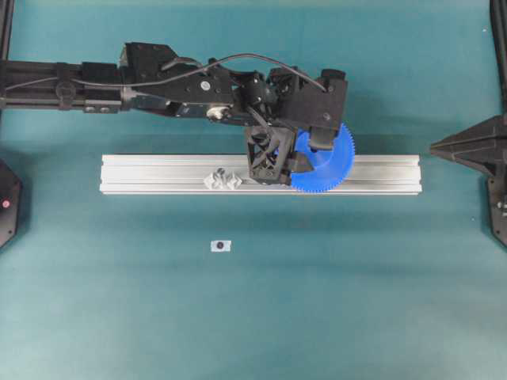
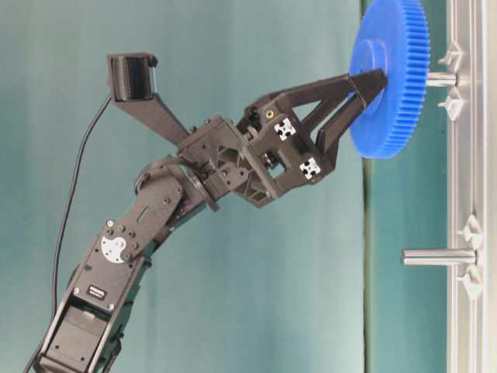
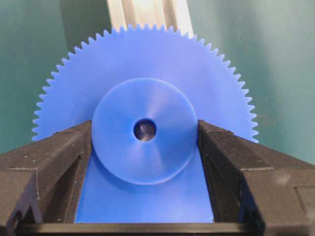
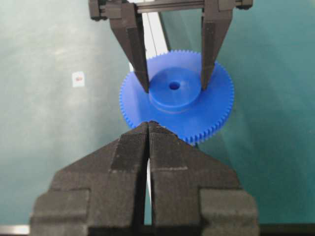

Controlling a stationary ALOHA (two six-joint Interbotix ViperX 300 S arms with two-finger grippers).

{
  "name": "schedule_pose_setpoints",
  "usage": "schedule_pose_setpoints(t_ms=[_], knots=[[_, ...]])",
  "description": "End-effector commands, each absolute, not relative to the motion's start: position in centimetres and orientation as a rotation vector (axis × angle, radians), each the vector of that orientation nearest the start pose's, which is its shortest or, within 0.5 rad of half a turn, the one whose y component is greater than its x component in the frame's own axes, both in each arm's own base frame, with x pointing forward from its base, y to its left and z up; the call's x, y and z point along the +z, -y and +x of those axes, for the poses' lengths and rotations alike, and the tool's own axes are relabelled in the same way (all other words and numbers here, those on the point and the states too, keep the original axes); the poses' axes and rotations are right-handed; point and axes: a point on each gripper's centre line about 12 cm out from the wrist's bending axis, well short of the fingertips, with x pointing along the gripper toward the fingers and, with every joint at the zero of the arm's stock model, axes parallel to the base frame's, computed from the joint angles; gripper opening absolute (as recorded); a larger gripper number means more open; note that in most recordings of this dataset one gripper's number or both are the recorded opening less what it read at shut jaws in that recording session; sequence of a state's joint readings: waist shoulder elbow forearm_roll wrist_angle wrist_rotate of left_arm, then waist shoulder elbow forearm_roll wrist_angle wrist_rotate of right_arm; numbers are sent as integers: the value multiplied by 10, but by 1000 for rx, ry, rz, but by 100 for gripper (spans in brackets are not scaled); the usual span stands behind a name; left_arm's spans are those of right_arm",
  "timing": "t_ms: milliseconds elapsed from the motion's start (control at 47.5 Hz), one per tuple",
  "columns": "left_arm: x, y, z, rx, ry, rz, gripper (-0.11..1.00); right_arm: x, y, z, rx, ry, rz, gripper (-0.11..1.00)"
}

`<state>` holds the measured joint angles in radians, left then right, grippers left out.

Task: Find the location of the shaft and insert the large gear.
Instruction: 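Align the gear's center hole with the shaft and push it on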

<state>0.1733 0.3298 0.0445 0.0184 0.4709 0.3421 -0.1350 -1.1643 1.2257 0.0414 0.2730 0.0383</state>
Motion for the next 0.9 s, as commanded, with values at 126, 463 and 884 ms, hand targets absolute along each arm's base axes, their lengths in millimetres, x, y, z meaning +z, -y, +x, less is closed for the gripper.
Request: schedule_pose_setpoints(t_ms=[126, 463, 884], knots=[[202, -95, 504, 37, -844, 259, 72, 247, 20, 160, -138, -314, 115, 2], [202, -94, 500, 30, -895, 248, 74, 244, 21, 159, -154, -316, 172, 2], [208, -94, 499, 33, -884, 248, 83, 251, 25, 159, -172, -276, 173, 1]])
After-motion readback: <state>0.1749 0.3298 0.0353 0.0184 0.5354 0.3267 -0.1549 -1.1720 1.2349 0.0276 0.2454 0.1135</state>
